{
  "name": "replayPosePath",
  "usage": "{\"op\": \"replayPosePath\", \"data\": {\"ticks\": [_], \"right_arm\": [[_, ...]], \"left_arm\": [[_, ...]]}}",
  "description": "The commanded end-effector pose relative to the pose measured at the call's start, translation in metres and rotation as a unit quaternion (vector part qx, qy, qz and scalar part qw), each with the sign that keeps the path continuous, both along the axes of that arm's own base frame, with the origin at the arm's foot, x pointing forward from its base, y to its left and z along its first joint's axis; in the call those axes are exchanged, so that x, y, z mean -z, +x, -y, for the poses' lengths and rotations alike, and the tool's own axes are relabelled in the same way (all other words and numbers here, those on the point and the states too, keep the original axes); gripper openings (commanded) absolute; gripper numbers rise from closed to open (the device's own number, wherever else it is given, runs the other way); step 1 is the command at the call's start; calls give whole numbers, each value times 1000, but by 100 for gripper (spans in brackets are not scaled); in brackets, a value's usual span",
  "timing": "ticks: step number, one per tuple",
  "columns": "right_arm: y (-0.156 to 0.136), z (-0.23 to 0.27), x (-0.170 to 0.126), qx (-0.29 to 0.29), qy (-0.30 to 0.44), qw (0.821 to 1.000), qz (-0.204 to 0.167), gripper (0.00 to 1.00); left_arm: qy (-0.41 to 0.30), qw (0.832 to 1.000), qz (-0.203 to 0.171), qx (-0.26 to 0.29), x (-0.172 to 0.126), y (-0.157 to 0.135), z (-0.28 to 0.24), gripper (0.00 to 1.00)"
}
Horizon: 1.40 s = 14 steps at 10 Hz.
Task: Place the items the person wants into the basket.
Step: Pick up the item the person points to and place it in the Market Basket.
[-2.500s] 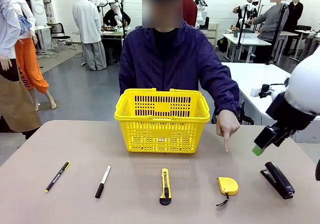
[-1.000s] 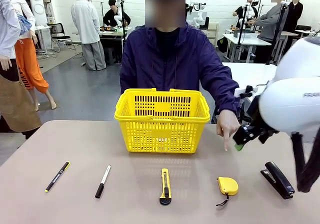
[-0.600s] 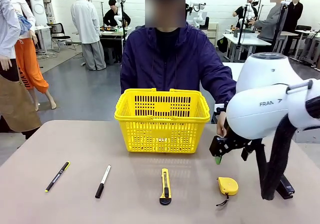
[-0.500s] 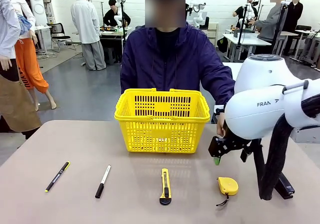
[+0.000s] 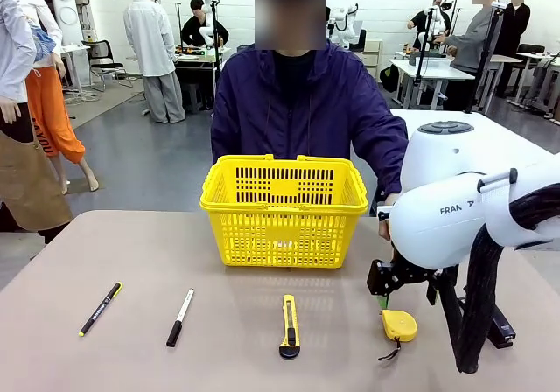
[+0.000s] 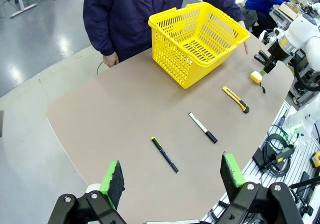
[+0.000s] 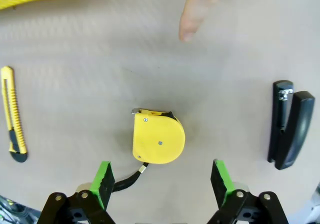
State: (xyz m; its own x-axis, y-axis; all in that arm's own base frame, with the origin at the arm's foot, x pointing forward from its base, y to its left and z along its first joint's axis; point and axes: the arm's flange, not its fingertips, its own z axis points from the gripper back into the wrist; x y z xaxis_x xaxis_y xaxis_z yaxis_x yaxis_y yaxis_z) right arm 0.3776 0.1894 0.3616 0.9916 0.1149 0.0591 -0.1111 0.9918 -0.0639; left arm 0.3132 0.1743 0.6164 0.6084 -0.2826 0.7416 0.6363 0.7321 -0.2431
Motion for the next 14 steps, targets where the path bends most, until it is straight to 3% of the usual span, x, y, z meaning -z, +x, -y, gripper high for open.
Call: {"op": "replayPosePath", "data": {"ticks": [1, 8, 14], "right_arm": [[3, -5, 17, 5, -4, 1000, 1, 100], [23, 0, 52, 4, 22, 999, -47, 100], [29, 1, 59, -5, 31, 998, -53, 100]], "left_arm": [[-6, 1000, 8, 7, 0, 0, -1, 100], [-6, 1000, 8, 7, 0, 0, -1, 100], [-6, 1000, 8, 7, 0, 0, -1, 100]]}}
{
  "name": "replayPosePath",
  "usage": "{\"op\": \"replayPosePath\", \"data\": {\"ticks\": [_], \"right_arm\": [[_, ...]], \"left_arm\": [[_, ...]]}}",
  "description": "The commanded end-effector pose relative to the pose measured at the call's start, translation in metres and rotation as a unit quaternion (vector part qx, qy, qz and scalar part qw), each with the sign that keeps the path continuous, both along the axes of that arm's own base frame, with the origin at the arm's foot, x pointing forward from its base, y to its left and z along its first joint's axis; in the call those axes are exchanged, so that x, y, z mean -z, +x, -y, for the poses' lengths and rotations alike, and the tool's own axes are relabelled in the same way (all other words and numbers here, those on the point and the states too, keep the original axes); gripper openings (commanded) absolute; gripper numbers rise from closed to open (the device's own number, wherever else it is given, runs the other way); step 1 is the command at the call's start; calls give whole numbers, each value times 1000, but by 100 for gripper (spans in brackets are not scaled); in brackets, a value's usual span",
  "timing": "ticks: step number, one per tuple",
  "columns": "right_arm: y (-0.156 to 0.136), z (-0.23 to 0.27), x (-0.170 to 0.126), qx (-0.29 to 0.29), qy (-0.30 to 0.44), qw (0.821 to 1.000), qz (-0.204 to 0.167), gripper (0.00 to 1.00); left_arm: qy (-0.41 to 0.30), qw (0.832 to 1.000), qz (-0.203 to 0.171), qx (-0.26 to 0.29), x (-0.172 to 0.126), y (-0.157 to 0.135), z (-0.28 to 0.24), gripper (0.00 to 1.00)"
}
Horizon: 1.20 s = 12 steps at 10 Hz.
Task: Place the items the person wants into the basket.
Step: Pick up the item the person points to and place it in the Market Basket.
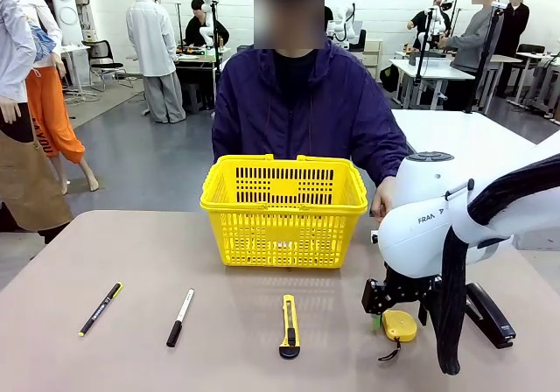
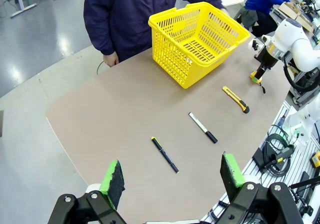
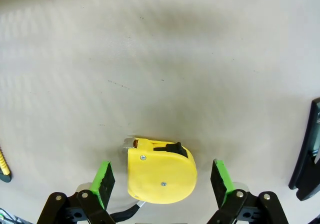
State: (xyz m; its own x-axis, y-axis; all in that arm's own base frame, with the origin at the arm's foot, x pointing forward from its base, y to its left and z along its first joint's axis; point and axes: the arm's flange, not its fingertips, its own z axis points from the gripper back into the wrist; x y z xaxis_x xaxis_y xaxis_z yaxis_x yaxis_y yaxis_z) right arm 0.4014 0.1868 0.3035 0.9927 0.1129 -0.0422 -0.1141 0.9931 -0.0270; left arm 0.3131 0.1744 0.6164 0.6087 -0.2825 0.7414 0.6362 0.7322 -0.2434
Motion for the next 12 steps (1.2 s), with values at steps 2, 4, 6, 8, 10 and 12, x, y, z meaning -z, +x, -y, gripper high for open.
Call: {"op": "replayPosePath", "data": {"ticks": [2, 4, 6, 8, 10, 12], "right_arm": [[5, -1, 1, -12, 20, 1000, -2, 100], [5, -1, 2, -15, 14, 1000, 9, 89], [5, -2, 2, -17, 14, 1000, 10, 47], [5, -1, 2, -16, 13, 1000, 11, 6], [4, -3, 1, -17, 10, 1000, 15, 0], [-5, -7, -27, -6, 7, 999, 30, 49]], "left_arm": [[-6, 1000, 9, 7, 0, 0, -1, 100], [-6, 1000, 9, 7, 0, 0, -1, 100], [-6, 1000, 9, 7, 0, 0, -1, 100], [-6, 1000, 9, 7, 0, 0, -1, 100], [-6, 1000, 9, 7, 0, 0, -1, 100], [-6, 1000, 9, 7, 0, 0, -1, 100]]}}
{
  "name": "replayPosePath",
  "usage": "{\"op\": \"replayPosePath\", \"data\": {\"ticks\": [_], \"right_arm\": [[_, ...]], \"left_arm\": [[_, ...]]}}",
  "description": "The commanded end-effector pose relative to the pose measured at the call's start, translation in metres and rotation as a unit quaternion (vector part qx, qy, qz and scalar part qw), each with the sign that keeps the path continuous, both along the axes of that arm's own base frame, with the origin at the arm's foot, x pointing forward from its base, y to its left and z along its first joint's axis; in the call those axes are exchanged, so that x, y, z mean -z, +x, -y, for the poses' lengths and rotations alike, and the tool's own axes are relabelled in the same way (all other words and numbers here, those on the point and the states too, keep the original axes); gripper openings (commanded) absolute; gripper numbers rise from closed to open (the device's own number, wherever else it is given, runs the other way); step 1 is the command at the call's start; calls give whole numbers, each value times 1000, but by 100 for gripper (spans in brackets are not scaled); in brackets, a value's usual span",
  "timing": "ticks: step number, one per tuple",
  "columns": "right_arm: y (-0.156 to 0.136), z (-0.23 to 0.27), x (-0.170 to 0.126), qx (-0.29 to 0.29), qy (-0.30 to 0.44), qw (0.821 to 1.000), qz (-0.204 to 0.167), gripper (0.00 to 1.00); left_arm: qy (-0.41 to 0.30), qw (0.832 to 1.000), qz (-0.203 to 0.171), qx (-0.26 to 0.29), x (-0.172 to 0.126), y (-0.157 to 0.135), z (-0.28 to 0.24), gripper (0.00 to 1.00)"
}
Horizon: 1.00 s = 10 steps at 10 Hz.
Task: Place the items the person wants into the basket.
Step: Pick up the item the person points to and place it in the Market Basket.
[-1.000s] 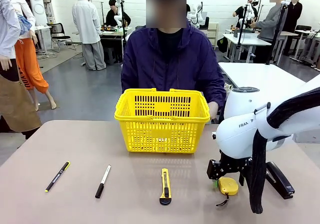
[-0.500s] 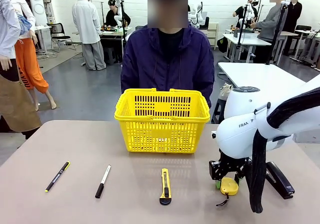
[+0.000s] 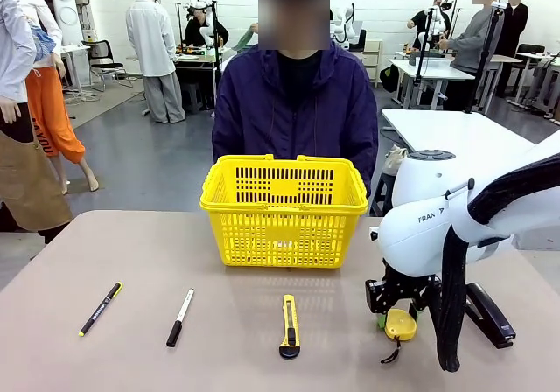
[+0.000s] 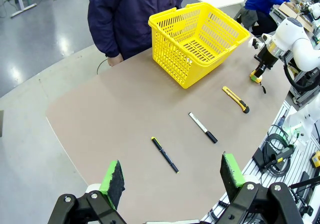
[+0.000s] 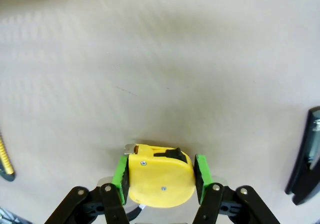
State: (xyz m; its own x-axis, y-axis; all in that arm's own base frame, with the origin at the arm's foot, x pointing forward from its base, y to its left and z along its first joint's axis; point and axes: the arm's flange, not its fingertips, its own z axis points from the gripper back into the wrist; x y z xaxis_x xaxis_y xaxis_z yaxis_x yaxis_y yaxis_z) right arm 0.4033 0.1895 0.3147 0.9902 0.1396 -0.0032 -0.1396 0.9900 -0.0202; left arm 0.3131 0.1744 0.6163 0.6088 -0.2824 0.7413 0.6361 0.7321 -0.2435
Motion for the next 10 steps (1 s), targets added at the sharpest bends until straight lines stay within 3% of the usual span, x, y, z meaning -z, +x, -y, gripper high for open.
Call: {"op": "replayPosePath", "data": {"ticks": [1, 3, 6, 8, 10], "right_arm": [[-16, -7, -47, 9, -2, 1000, 24, 49], [-26, -11, -121, 22, -19, 997, 74, 49], [-30, -25, -235, 24, -32, 993, 111, 49], [-36, -49, -287, 11, -46, 990, 131, 49], [-38, -57, -306, 16, -43, 991, 129, 49]], "left_arm": [[-6, 1000, 9, 7, 0, 0, -1, 100], [-6, 1000, 9, 7, 0, 0, -1, 100], [-6, 1000, 9, 7, 0, 0, -1, 100], [-6, 1000, 9, 7, 0, 0, -1, 100], [-6, 1000, 9, 7, 0, 0, -1, 100]]}}
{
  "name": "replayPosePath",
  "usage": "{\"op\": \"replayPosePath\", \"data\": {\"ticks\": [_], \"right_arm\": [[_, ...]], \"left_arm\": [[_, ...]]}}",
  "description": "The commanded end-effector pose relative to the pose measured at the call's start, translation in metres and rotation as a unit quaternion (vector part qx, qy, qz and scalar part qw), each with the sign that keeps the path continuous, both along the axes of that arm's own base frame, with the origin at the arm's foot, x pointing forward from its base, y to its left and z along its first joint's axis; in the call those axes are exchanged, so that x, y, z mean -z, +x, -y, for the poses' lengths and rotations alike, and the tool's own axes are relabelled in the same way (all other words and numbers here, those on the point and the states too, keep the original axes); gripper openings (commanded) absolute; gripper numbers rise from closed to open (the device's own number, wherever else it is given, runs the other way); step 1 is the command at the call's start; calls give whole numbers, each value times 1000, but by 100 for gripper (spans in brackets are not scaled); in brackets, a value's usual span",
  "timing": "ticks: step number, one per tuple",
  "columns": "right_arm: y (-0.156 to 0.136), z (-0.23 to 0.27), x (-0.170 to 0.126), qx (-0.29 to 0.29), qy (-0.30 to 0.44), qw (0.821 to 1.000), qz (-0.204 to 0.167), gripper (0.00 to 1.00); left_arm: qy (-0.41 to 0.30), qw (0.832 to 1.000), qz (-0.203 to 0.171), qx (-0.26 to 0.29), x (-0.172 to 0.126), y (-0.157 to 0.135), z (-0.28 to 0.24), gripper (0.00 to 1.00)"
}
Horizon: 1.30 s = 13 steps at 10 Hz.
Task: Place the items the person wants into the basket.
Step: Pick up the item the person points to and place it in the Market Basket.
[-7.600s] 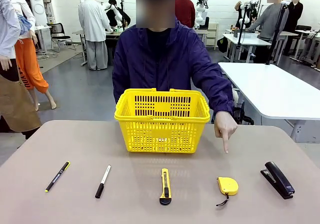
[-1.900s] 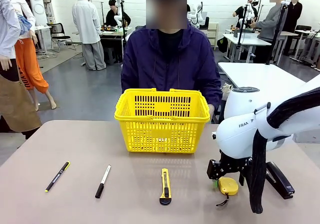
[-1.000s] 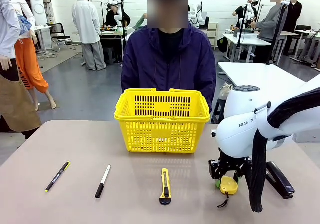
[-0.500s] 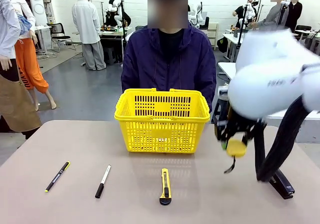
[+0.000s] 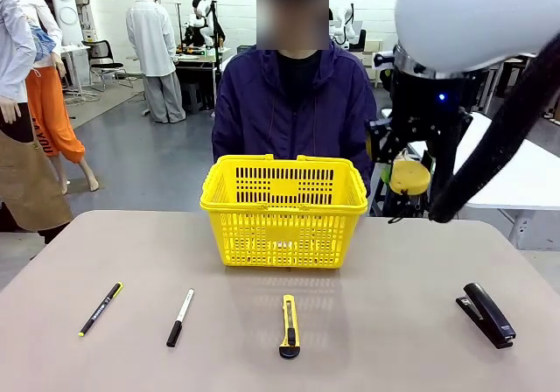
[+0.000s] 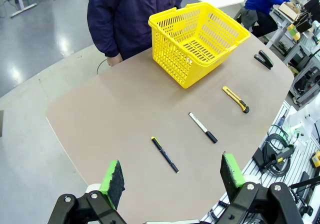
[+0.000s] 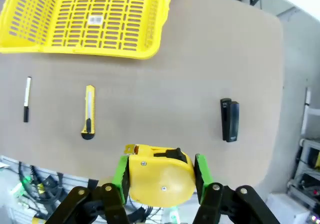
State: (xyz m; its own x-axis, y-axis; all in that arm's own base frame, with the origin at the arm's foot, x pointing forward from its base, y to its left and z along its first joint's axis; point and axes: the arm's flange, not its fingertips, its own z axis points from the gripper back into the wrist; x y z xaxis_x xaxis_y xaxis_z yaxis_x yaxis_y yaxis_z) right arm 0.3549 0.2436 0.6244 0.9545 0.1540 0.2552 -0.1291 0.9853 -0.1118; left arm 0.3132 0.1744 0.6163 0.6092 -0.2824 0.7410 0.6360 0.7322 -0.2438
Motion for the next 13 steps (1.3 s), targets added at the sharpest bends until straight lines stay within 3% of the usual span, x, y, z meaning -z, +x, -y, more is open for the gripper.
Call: {"op": "replayPosePath", "data": {"ticks": [1, 2, 8, 9, 10, 11, 13], "right_arm": [[12, -1, 5, 18, -16, 1000, -13, 49], [0, 0, 0, 0, 0, 1000, 0, 49], [0, 0, 0, 0, 0, 1000, 0, 49], [2, -3, -3, -1, 0, 1000, -4, 63], [31, -20, -2, -77, 1, 997, 26, 63], [70, -41, 3, -129, -33, 991, 32, 63], [131, -64, 7, -191, -6, 980, 53, 63]], "left_arm": [[-6, 1000, 9, 7, 0, 0, -1, 100], [-6, 1000, 9, 7, 0, 0, -1, 100], [-6, 1000, 9, 7, 0, 0, -1, 100], [-6, 1000, 9, 7, 0, 0, -1, 100], [-6, 1000, 9, 7, 0, 0, -1, 100], [-6, 1000, 9, 7, 0, 0, -1, 100], [-6, 1000, 9, 7, 0, 0, -1, 100]]}}
